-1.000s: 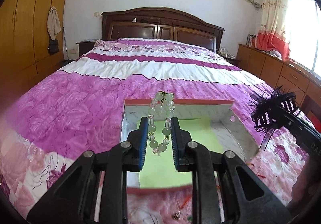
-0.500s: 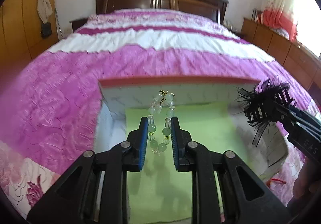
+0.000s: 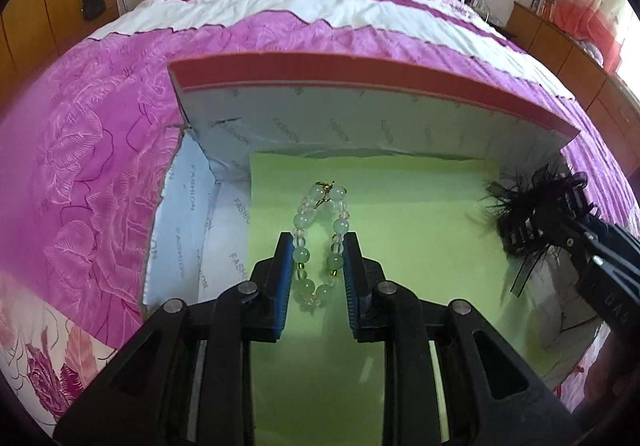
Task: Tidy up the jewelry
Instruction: 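Carry both items into the pink box and open both tools to release them, then grasp the dark pendant with the left tool while the right tool reaches the rainbow string bracelet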
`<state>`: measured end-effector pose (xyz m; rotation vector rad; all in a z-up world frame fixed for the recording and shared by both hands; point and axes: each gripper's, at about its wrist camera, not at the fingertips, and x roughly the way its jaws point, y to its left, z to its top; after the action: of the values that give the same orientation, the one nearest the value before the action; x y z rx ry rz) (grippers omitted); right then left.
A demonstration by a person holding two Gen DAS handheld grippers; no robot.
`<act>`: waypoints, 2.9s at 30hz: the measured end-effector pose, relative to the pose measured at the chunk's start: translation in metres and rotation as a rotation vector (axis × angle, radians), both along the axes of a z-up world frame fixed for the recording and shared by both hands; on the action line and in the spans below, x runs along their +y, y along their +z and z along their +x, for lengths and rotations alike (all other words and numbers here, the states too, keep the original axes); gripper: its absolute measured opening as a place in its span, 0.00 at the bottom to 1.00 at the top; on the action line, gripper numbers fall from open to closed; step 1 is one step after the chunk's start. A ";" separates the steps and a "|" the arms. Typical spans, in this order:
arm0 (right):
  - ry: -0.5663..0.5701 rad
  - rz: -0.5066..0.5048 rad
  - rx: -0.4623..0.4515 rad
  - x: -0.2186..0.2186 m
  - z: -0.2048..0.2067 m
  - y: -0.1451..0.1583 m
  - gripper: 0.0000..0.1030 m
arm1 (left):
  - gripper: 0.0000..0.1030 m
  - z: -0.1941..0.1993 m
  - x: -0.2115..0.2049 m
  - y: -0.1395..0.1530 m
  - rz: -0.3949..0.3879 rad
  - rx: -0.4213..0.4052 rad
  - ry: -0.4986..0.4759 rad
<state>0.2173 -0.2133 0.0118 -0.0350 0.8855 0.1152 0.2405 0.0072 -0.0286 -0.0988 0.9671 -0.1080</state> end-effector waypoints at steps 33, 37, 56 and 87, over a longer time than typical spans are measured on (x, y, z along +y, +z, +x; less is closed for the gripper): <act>0.049 0.189 -0.345 -0.008 -0.127 0.096 0.71 | 0.37 -0.099 0.018 0.095 -0.079 -0.306 -0.032; 0.042 0.202 -0.355 -0.013 -0.149 0.100 0.71 | 0.40 -0.118 0.022 0.101 -0.071 -0.333 -0.038; -0.040 0.190 -0.212 -0.055 -0.191 0.050 0.71 | 0.40 -0.147 0.016 0.035 -0.069 -0.121 -0.056; -0.148 0.344 -0.022 -0.095 -0.177 -0.008 0.71 | 0.05 -0.145 0.002 -0.013 -0.091 0.012 -0.102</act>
<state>0.0400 -0.3086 0.0036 0.3488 0.8336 0.1277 0.0958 0.0095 -0.0417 -0.1339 0.9793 -0.2458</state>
